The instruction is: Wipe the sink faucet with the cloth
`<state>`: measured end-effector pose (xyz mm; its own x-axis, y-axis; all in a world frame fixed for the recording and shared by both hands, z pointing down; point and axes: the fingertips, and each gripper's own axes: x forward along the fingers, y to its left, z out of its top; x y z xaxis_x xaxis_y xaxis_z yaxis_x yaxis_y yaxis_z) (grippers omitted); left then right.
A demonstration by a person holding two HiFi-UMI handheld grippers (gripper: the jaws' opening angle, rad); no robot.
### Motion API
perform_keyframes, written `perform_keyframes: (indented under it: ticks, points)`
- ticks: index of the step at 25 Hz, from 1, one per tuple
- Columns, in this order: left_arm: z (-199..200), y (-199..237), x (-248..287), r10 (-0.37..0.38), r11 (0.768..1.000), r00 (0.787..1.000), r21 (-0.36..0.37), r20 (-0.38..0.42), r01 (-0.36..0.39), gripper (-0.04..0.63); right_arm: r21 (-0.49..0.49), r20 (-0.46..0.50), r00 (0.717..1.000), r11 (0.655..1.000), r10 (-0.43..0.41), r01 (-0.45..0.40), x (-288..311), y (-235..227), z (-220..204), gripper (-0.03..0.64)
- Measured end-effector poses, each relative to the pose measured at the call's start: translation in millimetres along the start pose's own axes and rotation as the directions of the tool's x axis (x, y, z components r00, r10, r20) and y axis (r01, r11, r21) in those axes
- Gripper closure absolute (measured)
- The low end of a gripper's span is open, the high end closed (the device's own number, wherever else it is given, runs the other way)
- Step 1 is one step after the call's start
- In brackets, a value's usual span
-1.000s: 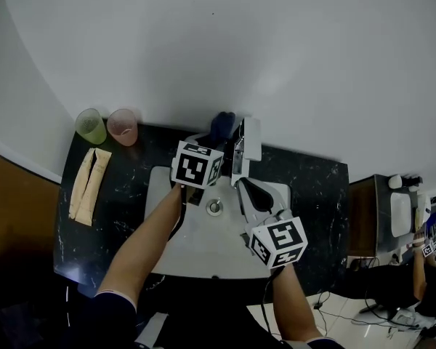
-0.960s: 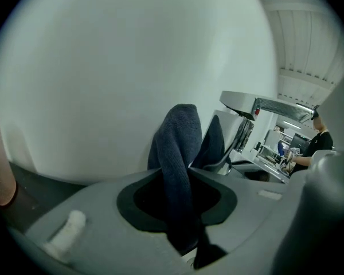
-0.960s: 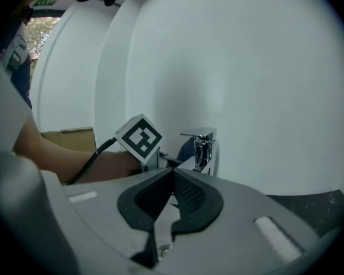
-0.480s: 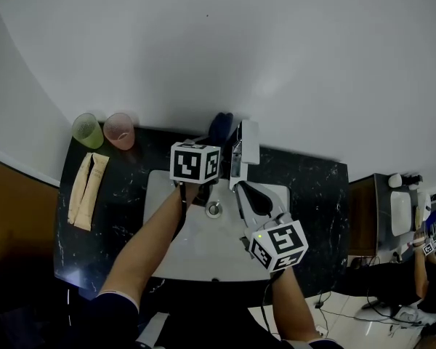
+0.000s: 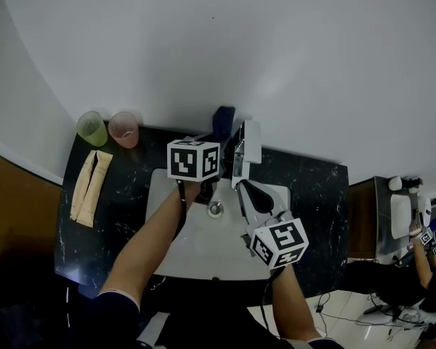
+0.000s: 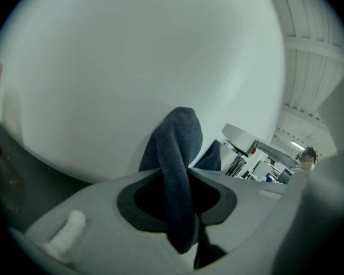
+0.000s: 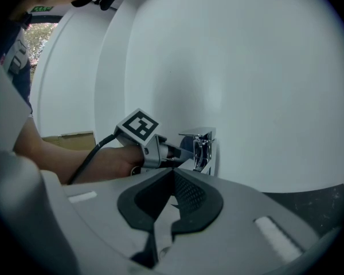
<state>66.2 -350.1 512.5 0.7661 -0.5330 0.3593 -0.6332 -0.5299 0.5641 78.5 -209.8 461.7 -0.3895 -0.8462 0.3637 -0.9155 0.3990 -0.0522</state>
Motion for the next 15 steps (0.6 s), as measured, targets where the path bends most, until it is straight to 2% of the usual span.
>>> perform_keyframes:
  ticks: [15]
  points:
    - [53.3,-46.5,-28.9,-0.054,0.993,0.994,0.113,0.093,0.043,0.505,-0.001,-0.002,1.000,1.000,-0.002,0.002,4.1,1.1,-1.0,0.611]
